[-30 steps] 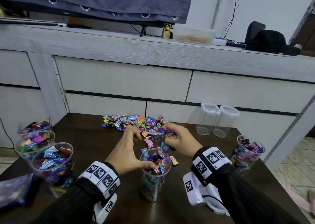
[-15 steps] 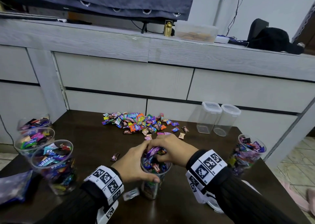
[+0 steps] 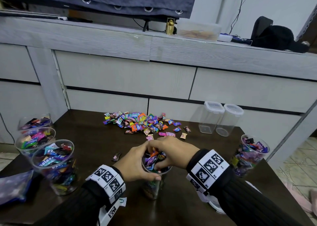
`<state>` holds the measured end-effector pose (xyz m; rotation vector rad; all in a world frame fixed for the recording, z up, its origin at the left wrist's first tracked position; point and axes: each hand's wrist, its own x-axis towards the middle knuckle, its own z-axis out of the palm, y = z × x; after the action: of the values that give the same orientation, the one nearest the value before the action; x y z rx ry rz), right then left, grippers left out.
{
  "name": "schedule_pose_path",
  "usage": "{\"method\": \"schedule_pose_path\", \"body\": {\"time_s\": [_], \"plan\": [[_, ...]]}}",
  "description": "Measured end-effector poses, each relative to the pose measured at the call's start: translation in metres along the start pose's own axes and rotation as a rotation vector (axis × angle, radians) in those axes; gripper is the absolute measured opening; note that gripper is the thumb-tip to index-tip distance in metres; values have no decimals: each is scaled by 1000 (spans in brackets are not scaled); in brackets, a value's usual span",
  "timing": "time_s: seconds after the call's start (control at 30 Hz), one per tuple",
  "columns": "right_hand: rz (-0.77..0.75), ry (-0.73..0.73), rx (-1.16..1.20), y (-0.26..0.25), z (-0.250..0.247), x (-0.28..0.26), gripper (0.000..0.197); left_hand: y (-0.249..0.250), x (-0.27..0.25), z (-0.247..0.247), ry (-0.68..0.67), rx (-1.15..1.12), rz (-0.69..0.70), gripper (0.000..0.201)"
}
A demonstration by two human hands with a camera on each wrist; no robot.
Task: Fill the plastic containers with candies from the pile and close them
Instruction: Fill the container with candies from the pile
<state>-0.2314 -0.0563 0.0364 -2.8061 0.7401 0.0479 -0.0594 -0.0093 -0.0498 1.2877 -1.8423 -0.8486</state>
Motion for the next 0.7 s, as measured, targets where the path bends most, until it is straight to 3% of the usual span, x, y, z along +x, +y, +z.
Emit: {"method": "schedule_pose_path", "body": {"time_s": [0.27,0.43,0.57,0.7], "plan": [[4,74,71,1,7,4,57,2,3,-3,13,16,17,89],[-7,142,215,4,10,1,45,4,5,-8,16,16,6,74],[-35,210,216,11,6,-1,44,1,6,-9,26,13,1,85],[-40,276,214,14,10,2,47,0,6,-7,37,9,-5,83]]}}
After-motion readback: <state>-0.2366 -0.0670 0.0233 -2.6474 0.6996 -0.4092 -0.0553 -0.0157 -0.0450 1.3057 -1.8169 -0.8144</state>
